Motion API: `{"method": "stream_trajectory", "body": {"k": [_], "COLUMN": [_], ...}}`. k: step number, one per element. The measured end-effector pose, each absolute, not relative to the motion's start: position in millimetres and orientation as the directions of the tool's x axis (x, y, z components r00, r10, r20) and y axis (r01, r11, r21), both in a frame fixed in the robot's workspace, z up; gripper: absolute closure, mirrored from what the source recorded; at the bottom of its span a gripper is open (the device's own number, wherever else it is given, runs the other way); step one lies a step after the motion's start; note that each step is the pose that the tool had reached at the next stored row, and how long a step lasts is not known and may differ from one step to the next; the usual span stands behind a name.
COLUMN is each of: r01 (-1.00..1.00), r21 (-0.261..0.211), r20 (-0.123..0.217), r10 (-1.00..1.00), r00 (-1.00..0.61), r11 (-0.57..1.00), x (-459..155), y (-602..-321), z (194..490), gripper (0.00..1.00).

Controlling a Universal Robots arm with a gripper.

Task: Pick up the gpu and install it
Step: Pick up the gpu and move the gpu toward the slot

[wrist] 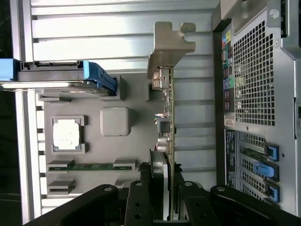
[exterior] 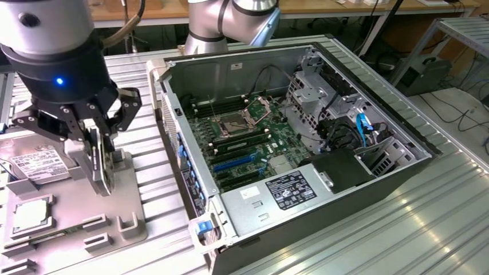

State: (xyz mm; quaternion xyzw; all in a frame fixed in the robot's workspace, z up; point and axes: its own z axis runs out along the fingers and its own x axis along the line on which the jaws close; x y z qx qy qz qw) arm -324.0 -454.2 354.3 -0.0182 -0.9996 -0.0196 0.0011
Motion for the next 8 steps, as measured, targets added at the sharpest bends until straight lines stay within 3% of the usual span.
{"method": "stream_trajectory", "body": {"k": [8], "r01": [0.036], "r21": [0.039], "r20": [0.003], "r10": [0.036], "r00": [-0.999], "r11": [0.999], "x": [-324], "y": [-454], "z": [392], "gripper": [0.72]}}
